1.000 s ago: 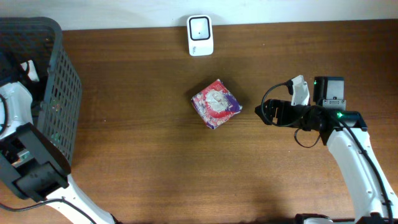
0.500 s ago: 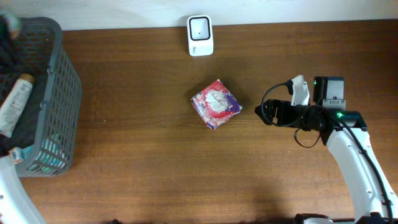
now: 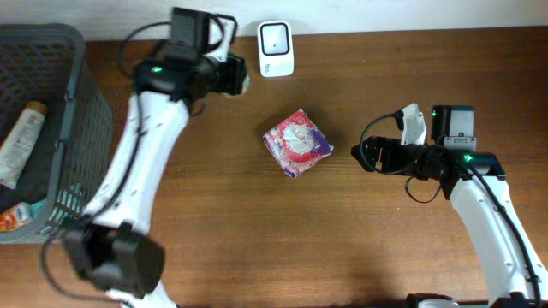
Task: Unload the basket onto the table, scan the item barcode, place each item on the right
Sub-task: 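Carry the green-lidded jar out and place it beside the red package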
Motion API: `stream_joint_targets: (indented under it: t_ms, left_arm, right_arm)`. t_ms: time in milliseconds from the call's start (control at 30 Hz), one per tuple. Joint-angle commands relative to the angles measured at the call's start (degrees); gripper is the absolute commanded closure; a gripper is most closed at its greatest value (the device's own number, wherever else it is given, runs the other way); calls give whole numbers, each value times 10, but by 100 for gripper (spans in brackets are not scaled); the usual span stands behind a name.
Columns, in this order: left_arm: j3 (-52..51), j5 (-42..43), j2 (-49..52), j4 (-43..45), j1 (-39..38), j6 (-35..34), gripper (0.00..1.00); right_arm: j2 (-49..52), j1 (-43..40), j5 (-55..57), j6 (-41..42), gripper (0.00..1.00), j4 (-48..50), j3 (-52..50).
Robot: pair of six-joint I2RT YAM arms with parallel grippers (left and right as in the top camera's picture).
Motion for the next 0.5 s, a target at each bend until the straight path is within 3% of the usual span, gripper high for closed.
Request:
stream_joint_targets:
  t_ms: [0,100,267,300,400,467]
  left_arm:
    - [4,-33,73,6,-23,-2,52]
    - [4,-32,148,14,-32,-2,51]
    - [4,-28,192,35,-39,-4,40]
    - [4,-28,192,43,-39,-4,26]
    - [13,-26,190,53,-38,-4,2]
    - [80,12,180,26,-38,-4,1]
  right_arm:
    - [4,4,3,-6,2,0,5]
    - [4,4,3,-6,2,0,5]
    - [4,4,3,-6,2,0,5]
    - [4,4,3,-6,2,0,5]
    - [4,4,3,-6,2,0,5]
    - [4,4,3,-6,1,0,5]
